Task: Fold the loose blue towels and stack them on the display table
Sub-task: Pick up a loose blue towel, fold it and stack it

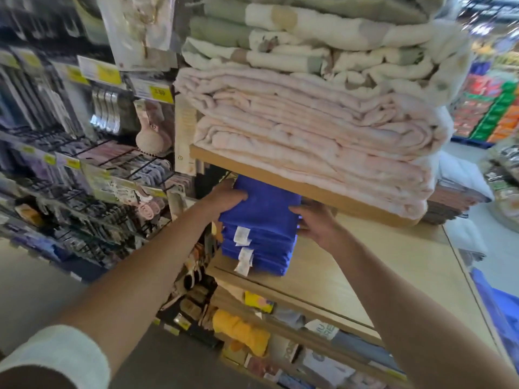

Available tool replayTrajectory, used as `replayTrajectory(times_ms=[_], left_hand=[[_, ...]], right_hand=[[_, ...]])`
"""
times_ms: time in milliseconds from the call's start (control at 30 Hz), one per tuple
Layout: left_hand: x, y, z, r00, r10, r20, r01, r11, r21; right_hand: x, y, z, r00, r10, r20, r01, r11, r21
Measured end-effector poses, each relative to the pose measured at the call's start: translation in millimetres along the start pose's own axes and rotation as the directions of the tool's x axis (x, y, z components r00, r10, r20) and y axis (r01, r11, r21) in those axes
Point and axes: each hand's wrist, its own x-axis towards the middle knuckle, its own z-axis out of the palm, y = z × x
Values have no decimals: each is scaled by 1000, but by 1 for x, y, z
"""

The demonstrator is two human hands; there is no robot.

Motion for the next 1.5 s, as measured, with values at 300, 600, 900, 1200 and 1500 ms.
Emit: replayTrajectory(times_ms=[300,600,900,1200,1500], left_hand=[[23,-49,14,967,242,84,-256,922,292],[40,-54,53,904,343,254,-417,581,699],[61,-73,61,903,297,310,-427,691,583],[45,-67,60,915,307,260,-396,574,717],[-28,-6,110,849,519,93,-473,672,569]], right_hand=[[8,22,4,958,-236,-161,175,930,-323],[31,36,19,866,-483,128,280,258,-925],[53,69,21,895,-444,47,287,493,-821],[37,55,21,899,-432,76,272,414,-868],[2,52,-60,872,-462,-165,305,774,-555]])
